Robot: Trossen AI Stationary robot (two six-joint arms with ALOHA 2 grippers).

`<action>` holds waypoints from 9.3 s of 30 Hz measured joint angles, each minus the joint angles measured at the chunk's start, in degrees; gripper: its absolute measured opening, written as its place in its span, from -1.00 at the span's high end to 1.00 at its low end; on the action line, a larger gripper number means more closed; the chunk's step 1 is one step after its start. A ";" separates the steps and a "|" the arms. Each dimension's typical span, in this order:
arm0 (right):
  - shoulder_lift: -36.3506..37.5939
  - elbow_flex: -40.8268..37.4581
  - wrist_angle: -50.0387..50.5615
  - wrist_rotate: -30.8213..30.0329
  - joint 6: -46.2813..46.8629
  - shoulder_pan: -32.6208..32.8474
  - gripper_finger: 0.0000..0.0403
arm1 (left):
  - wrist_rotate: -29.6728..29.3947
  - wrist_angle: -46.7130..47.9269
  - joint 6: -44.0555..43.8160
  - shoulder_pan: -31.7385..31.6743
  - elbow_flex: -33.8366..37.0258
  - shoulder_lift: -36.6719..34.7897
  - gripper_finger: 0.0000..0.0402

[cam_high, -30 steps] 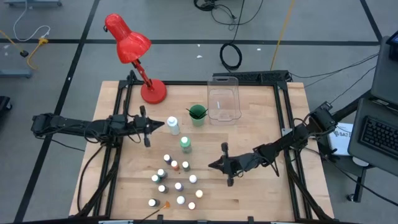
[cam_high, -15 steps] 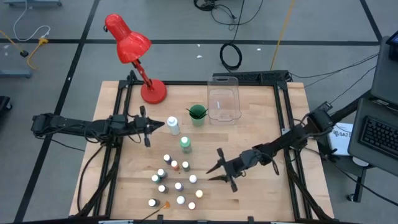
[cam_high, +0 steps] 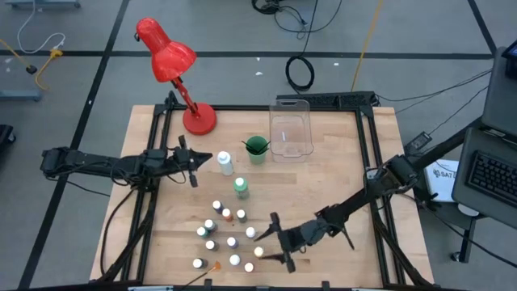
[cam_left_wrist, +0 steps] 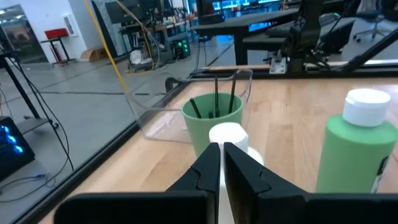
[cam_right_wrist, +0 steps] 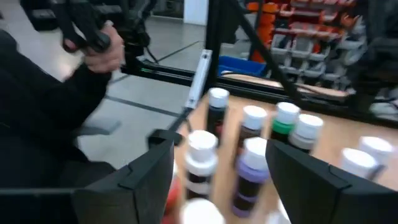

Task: Pick & Place Paint Supplies
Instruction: Put the yellow paint bottle into the transparent bin, then adjust the transparent bin, then put the white paint bottle into the transparent bin

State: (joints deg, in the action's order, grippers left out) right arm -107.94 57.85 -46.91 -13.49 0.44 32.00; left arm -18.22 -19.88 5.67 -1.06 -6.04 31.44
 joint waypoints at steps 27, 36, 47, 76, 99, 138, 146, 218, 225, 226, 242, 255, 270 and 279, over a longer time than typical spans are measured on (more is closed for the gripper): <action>-6.56 0.76 3.36 -1.42 4.01 -0.06 -0.24 | -0.37 0.85 0.67 -0.04 0.00 0.04 0.87; -6.54 0.76 3.93 -1.06 2.83 -0.06 0.37 | -0.37 0.83 1.29 -0.04 0.00 0.04 0.87; 2.69 0.69 13.54 1.61 -1.42 -0.01 0.52 | -0.37 0.83 1.31 -0.04 0.00 0.04 0.87; 30.91 -9.40 19.61 8.36 -12.30 -60.04 0.52 | -1.34 -0.22 3.28 -0.03 0.04 0.04 0.87; 3.07 -9.84 -4.36 13.57 -3.88 -70.24 0.52 | -2.93 -0.70 2.10 -0.15 0.04 0.04 0.87; 3.24 -7.81 4.56 13.57 -2.83 -69.78 0.07 | -2.89 -3.13 3.15 -0.31 0.04 0.06 0.87; 12.73 -7.87 12.09 13.57 -6.24 -67.21 -0.03 | -2.84 -2.80 3.13 -0.31 0.04 0.04 0.87; 26.69 -2.58 93.49 3.71 -15.00 -34.67 0.94 | -2.71 -0.46 3.06 -0.31 0.04 0.59 0.87; 26.46 0.46 100.96 6.26 -10.77 -30.47 0.98 | -2.72 -0.58 3.06 -0.31 0.04 0.59 0.87; 26.45 1.01 101.37 7.11 -9.86 -29.95 0.98 | -2.71 -0.59 3.06 -0.31 0.04 0.59 0.87; 26.40 1.59 101.52 9.29 -0.23 -22.92 0.96 | -2.71 -0.57 2.84 -0.31 0.04 0.59 0.87; 26.71 0.86 97.36 10.63 3.66 -21.76 0.43 | -2.71 -0.50 2.84 -0.31 0.04 0.59 0.87; 38.25 -0.78 63.80 4.37 5.08 -18.88 0.17 | -2.71 -0.42 2.83 -0.32 0.04 0.58 0.87; 26.05 -11.09 17.46 11.57 2.94 -11.86 0.08 | -2.71 0.47 2.67 -0.31 0.02 0.59 0.87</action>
State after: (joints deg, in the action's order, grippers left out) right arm -81.89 46.76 -29.45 -1.92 3.38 20.15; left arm -20.93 -19.41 8.34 -1.37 -6.02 32.03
